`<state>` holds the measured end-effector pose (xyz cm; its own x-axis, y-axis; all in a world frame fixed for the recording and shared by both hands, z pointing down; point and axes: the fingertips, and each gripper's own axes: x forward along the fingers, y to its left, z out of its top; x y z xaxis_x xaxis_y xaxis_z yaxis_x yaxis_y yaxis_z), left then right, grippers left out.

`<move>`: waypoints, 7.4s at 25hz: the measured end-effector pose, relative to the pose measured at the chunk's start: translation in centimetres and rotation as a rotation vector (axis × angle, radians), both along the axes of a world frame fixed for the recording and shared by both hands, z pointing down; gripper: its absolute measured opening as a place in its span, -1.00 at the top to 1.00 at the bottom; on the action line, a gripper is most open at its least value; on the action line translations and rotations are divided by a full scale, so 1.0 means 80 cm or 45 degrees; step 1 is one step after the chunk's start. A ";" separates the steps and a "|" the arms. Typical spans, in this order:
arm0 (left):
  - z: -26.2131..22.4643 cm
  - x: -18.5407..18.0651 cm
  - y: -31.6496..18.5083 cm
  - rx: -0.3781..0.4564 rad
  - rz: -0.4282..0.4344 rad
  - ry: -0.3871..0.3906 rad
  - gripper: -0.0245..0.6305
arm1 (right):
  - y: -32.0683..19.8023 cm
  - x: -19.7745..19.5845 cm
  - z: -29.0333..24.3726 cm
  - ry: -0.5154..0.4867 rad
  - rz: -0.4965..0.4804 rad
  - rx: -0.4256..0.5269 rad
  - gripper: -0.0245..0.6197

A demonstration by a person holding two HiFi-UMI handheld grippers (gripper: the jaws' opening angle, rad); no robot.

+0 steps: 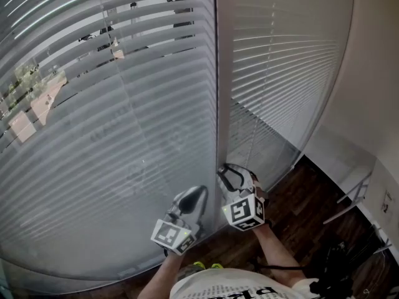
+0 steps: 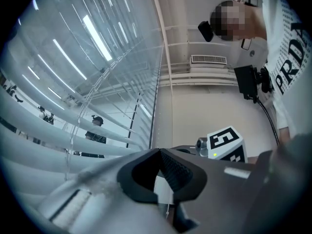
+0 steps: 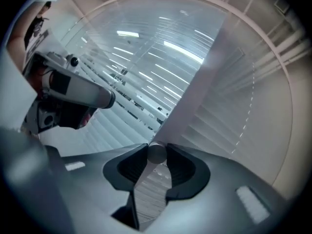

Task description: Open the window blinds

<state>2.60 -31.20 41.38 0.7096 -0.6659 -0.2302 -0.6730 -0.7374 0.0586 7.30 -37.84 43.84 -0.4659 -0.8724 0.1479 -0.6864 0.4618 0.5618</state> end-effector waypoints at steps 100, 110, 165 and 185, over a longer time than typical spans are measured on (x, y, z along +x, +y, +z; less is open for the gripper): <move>-0.002 0.001 0.003 -0.048 -0.024 0.037 0.95 | -0.010 0.014 -0.002 -1.042 0.001 -0.393 0.52; 0.005 0.000 0.004 -0.050 -0.032 0.042 0.95 | -0.014 0.016 0.008 -0.967 0.023 -0.357 0.52; -0.009 0.015 -0.005 -0.070 -0.033 0.026 0.95 | -0.011 0.005 -0.023 -0.245 -0.024 -0.065 0.52; -0.007 0.024 -0.001 -0.071 -0.018 0.021 0.95 | -0.010 0.010 -0.022 -0.370 -0.044 -0.110 0.51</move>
